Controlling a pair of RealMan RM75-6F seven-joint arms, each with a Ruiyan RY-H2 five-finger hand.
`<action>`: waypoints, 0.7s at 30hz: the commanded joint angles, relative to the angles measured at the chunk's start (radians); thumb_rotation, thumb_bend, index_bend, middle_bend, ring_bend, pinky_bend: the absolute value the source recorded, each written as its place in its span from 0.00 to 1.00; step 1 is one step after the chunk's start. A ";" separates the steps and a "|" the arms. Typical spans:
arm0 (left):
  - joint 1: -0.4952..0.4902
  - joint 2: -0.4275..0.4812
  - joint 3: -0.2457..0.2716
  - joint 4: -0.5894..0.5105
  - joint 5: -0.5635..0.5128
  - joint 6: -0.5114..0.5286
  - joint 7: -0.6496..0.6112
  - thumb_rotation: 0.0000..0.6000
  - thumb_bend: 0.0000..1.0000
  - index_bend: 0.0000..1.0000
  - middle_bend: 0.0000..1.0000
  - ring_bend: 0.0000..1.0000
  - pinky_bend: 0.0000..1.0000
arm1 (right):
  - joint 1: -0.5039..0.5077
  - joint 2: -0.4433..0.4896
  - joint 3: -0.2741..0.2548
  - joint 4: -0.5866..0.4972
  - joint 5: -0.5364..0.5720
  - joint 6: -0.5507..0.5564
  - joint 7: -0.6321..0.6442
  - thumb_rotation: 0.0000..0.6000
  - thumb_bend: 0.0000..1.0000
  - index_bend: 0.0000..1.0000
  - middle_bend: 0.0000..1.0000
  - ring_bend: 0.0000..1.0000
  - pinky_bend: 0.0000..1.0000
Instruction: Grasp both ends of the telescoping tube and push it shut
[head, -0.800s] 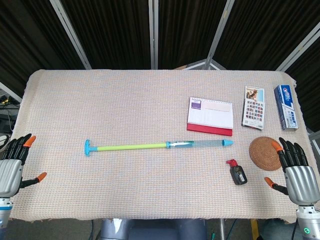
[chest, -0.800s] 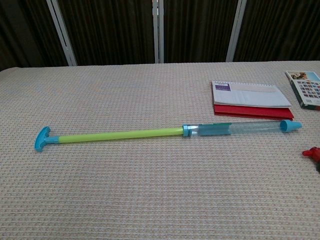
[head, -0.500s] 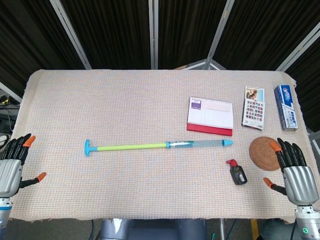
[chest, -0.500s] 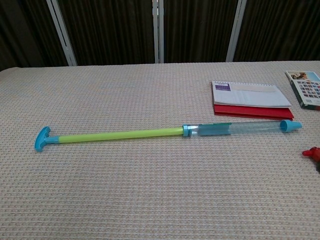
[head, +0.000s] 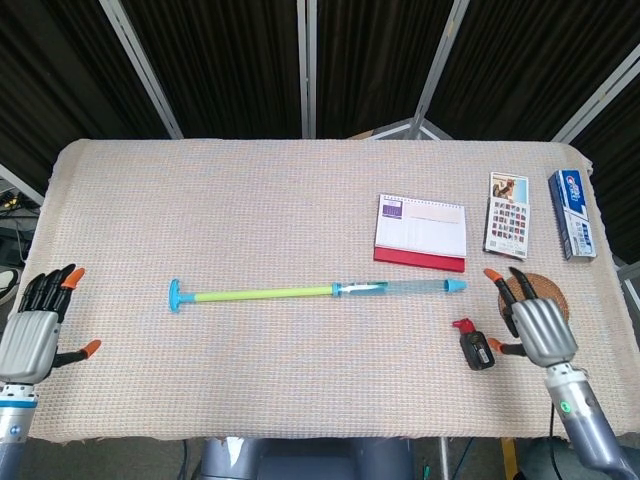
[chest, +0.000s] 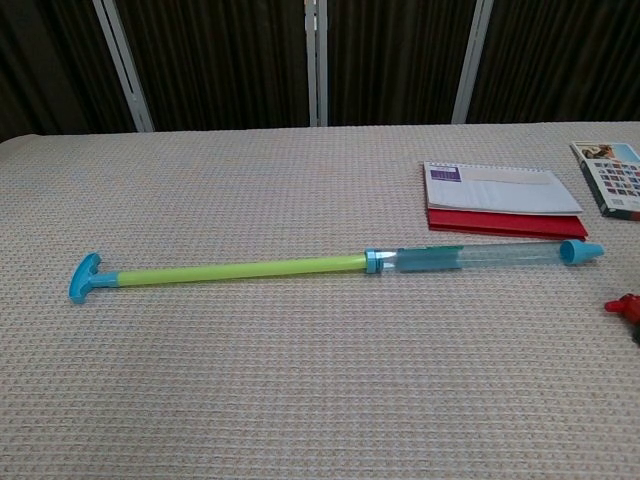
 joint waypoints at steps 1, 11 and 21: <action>-0.005 -0.012 -0.007 0.010 -0.017 -0.012 0.018 1.00 0.00 0.00 0.00 0.00 0.00 | 0.147 -0.067 0.067 0.073 0.125 -0.186 -0.025 1.00 0.00 0.13 1.00 1.00 1.00; -0.015 -0.036 -0.021 0.039 -0.064 -0.039 0.060 1.00 0.00 0.00 0.00 0.00 0.00 | 0.260 -0.195 0.088 0.214 0.220 -0.311 -0.090 1.00 0.00 0.32 1.00 1.00 1.00; -0.016 -0.042 -0.024 0.045 -0.074 -0.045 0.067 1.00 0.00 0.00 0.00 0.00 0.00 | 0.298 -0.271 0.070 0.298 0.245 -0.338 -0.121 1.00 0.14 0.38 1.00 1.00 1.00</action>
